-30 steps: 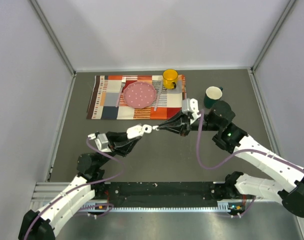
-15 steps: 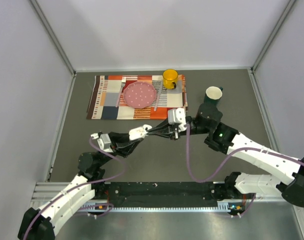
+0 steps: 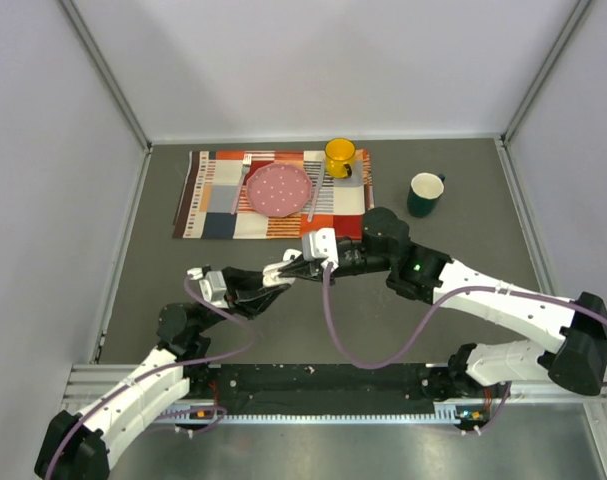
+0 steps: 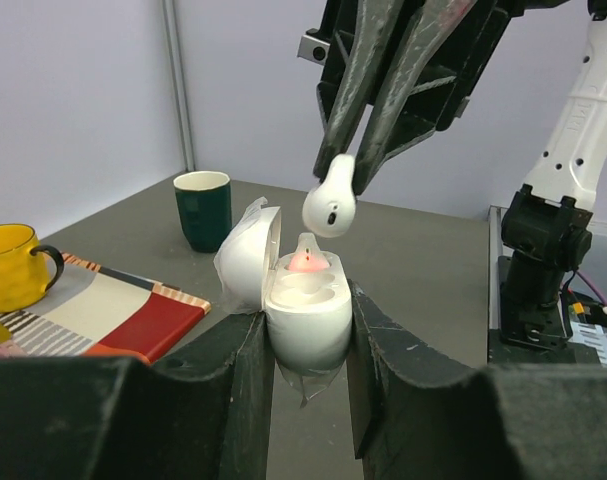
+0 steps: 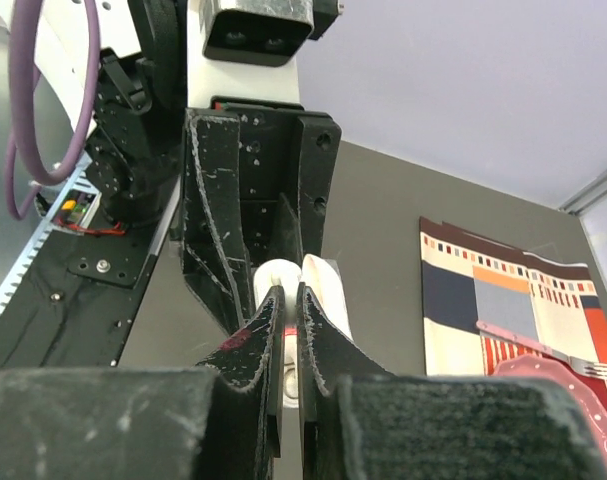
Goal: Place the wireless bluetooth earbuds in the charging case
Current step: Place the earbud in the charging case.
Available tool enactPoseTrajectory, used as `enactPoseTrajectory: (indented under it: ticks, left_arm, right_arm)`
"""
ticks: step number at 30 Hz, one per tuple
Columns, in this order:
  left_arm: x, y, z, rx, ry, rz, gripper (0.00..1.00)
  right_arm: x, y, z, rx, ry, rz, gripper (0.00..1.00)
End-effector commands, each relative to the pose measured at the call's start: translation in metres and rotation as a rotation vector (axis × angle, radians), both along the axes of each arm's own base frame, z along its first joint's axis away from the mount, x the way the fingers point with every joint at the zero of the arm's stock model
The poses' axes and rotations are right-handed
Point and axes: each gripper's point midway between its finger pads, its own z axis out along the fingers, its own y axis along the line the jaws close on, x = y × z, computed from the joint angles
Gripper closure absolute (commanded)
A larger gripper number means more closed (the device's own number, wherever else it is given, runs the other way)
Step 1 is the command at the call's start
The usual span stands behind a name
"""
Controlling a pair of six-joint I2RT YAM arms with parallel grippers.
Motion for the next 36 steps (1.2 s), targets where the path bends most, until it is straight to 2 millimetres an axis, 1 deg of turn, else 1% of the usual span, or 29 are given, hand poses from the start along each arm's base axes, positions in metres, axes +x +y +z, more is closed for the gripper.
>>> enactPoseTrajectory:
  ticks: [1, 10, 22, 28, 35, 36]
  left_arm:
    - [-0.009, 0.000, -0.018, 0.018, -0.011, -0.030, 1.00]
    - [-0.011, -0.001, -0.018, 0.024, -0.007, -0.047, 1.00]
    - [-0.010, -0.001, -0.020, 0.022, -0.004, -0.040, 1.00]
    - [-0.010, 0.000, -0.019, 0.017, -0.006, -0.033, 1.00]
    - [-0.009, 0.002, -0.018, 0.011, -0.011, -0.024, 1.00]
    - [-0.009, 0.002, -0.018, 0.013, -0.009, -0.024, 1.00]
  right_arm:
    - [0.000, 0.006, 0.020, 0.029, -0.072, 0.006, 1.00]
    - [-0.001, 0.010, 0.009, -0.004, -0.078, 0.008, 1.00]
    - [-0.004, 0.015, 0.002, -0.023, -0.059, 0.028, 1.00]
    - [-0.007, 0.016, -0.008, -0.050, -0.041, 0.036, 1.00]
    - [-0.001, 0.017, -0.012, -0.077, -0.052, -0.004, 1.00]
    - [-0.001, 0.015, -0.019, -0.102, -0.044, -0.008, 0.97]
